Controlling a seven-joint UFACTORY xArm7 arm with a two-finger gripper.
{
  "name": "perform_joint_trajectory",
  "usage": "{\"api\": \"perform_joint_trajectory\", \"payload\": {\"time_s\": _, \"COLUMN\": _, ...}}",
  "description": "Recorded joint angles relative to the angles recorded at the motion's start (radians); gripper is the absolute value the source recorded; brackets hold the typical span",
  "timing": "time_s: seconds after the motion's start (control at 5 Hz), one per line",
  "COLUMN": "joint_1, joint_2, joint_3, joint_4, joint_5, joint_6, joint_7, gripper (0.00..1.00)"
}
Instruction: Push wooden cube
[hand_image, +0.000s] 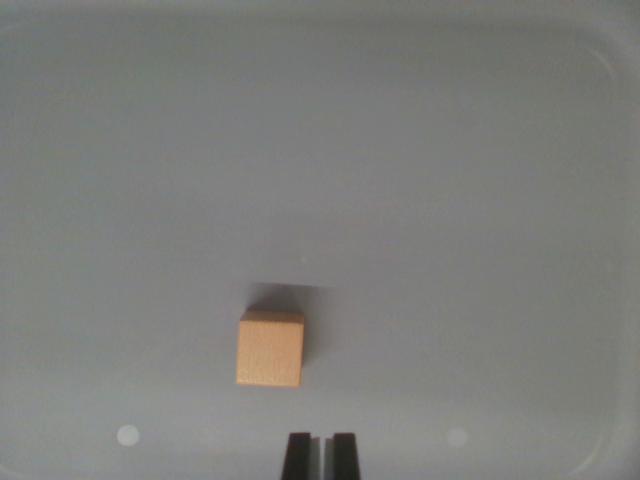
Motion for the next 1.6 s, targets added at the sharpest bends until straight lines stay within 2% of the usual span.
{"api": "perform_joint_trajectory", "payload": {"time_s": 0.2, "joint_1": 0.0012, "joint_2": -0.001, "joint_3": 0.002, "joint_4": -0.031, "joint_5": -0.0024, "joint_6": -0.030, "joint_7": 0.007, "gripper": 0.00}}
{"api": "perform_joint_trajectory", "payload": {"time_s": 0.4, "joint_1": 0.0012, "joint_2": -0.001, "joint_3": 0.002, "joint_4": -0.031, "joint_5": -0.0024, "joint_6": -0.030, "joint_7": 0.007, "gripper": 0.00}}
{"api": "perform_joint_trajectory", "payload": {"time_s": 0.6, "joint_1": 0.0026, "joint_2": -0.002, "joint_3": 0.004, "joint_4": -0.067, "joint_5": -0.0051, "joint_6": -0.064, "joint_7": 0.014, "gripper": 0.00}}
{"api": "perform_joint_trajectory", "payload": {"time_s": 0.8, "joint_1": 0.0026, "joint_2": -0.002, "joint_3": 0.004, "joint_4": -0.067, "joint_5": -0.0051, "joint_6": -0.064, "joint_7": 0.014, "gripper": 0.00}}
{"api": "perform_joint_trajectory", "payload": {"time_s": 1.0, "joint_1": 0.0040, "joint_2": -0.002, "joint_3": 0.006, "joint_4": -0.106, "joint_5": -0.0080, "joint_6": -0.101, "joint_7": 0.022, "gripper": 0.00}}
{"api": "perform_joint_trajectory", "payload": {"time_s": 1.2, "joint_1": 0.0040, "joint_2": -0.002, "joint_3": 0.006, "joint_4": -0.106, "joint_5": -0.0080, "joint_6": -0.101, "joint_7": 0.022, "gripper": 0.00}}
{"api": "perform_joint_trajectory", "payload": {"time_s": 1.4, "joint_1": 0.0056, "joint_2": -0.003, "joint_3": 0.008, "joint_4": -0.146, "joint_5": -0.0111, "joint_6": -0.140, "joint_7": 0.031, "gripper": 0.00}}
{"api": "perform_joint_trajectory", "payload": {"time_s": 1.6, "joint_1": 0.0056, "joint_2": -0.003, "joint_3": 0.008, "joint_4": -0.146, "joint_5": -0.0111, "joint_6": -0.140, "joint_7": 0.031, "gripper": 0.00}}
